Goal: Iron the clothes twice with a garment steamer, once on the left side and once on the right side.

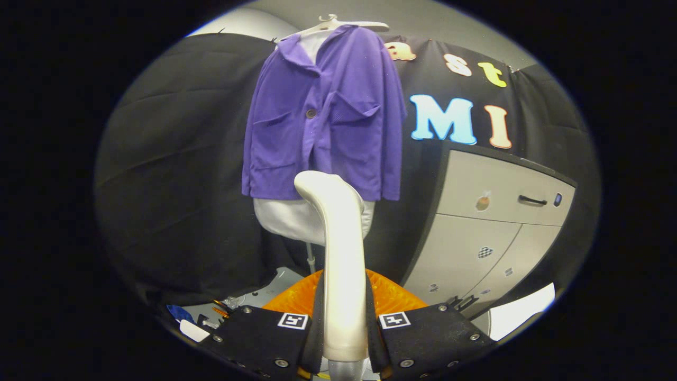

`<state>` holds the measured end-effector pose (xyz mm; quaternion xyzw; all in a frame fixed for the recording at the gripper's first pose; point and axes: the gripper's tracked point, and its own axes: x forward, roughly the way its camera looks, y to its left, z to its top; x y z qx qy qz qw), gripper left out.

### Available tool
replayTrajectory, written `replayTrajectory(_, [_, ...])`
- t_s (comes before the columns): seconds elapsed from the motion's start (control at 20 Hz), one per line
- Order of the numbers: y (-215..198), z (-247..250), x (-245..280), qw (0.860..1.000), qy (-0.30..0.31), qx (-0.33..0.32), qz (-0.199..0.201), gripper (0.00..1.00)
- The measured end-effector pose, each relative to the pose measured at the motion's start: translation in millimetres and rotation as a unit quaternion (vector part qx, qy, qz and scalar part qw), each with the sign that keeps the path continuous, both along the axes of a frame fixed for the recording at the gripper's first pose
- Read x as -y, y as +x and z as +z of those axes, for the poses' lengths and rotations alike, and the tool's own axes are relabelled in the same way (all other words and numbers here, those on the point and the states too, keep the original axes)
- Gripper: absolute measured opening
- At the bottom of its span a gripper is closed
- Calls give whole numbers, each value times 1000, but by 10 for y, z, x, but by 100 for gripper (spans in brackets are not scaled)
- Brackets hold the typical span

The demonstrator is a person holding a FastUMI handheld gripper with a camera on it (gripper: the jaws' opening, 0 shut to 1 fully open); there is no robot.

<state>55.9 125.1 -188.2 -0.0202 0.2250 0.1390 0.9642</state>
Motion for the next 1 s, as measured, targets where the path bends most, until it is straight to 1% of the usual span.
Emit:
replayTrajectory(0.15, [-70,311,401,999,20,27,-34,34])
replayTrajectory(0.25, [-124,514,642,997,19,49,-48,34])
replayTrajectory(0.5, [-328,1033,1062,993,47,88,-64,34])
replayTrajectory(0.85, [-613,1910,1705,977,91,160,-104,34])
replayTrajectory(1.0, [-761,2148,1892,969,103,187,-126,34])
